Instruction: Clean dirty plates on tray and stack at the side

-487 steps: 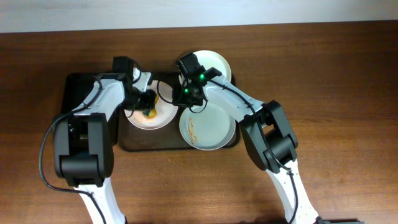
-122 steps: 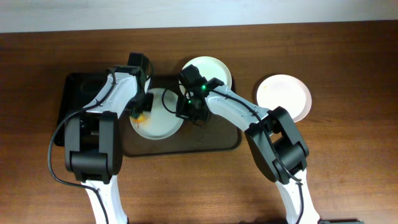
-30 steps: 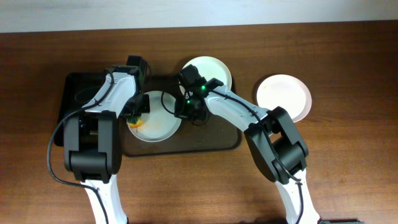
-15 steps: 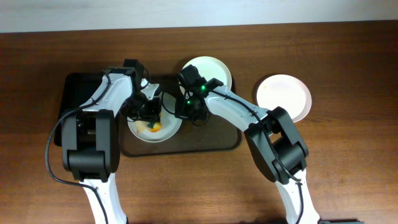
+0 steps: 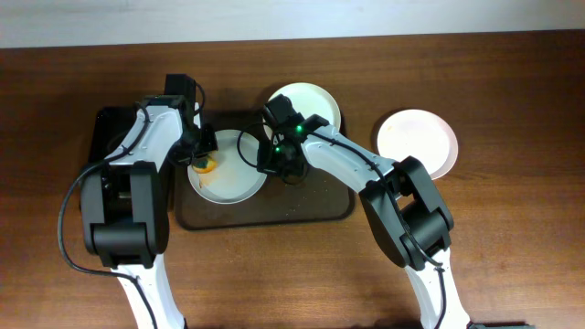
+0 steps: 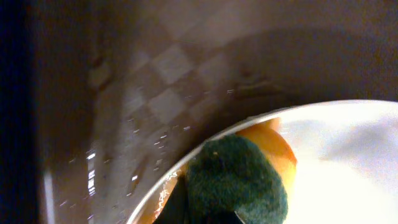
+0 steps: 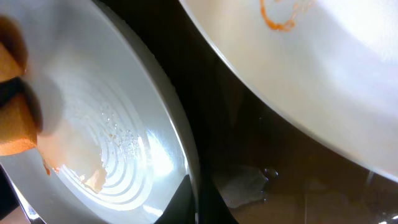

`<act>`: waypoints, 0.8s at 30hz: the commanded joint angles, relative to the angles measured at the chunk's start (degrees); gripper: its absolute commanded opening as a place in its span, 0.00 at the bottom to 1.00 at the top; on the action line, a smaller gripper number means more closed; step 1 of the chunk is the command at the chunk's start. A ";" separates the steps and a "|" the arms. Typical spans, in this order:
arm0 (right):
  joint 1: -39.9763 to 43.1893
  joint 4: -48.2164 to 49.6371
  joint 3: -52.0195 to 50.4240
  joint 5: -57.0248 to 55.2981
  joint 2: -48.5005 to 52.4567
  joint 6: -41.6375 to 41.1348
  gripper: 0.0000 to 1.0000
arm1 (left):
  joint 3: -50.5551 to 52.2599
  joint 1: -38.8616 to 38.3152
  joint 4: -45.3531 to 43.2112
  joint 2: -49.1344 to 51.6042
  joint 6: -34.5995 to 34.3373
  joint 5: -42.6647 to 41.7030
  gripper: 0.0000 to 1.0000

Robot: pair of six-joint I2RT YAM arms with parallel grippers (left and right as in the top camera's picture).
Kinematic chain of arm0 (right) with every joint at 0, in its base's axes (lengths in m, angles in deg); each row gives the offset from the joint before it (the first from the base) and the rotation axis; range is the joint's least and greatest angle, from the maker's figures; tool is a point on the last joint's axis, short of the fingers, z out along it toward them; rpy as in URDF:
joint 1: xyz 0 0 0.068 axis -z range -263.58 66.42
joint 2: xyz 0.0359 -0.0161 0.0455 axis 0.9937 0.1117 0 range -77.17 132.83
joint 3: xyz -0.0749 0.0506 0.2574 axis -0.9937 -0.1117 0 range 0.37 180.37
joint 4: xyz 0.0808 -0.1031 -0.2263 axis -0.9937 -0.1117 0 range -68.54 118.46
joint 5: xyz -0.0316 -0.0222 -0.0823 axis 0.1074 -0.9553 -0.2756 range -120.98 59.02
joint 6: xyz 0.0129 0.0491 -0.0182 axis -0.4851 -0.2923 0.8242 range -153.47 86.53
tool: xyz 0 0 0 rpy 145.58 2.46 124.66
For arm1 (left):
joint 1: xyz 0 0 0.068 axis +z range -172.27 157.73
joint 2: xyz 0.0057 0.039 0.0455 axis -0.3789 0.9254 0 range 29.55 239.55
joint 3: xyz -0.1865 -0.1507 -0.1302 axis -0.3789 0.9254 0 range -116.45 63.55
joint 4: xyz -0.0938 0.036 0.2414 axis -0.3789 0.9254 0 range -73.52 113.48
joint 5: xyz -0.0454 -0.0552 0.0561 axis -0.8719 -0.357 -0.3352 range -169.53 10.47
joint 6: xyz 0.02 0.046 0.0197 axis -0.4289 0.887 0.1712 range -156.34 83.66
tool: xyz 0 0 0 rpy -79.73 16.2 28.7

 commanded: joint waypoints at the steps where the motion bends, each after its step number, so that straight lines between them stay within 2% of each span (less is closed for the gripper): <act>1: 0.33 0.09 0.44 -0.26 1.01 0.09 0.04 | 1.90 0.11 4.24 3.32 -3.39 8.33 0.01; 6: 0.33 0.33 0.44 -0.26 1.01 0.11 0.04 | 4.70 -1.70 5.60 3.32 -3.41 10.38 0.01; 17: 0.79 1.31 0.44 0.20 1.01 0.07 0.04 | 21.27 -2.05 -12.92 3.32 -3.41 10.23 0.01; 24: 1.01 1.51 0.44 0.42 1.01 0.07 0.04 | 26.43 -2.16 -12.17 3.32 -3.41 4.66 0.01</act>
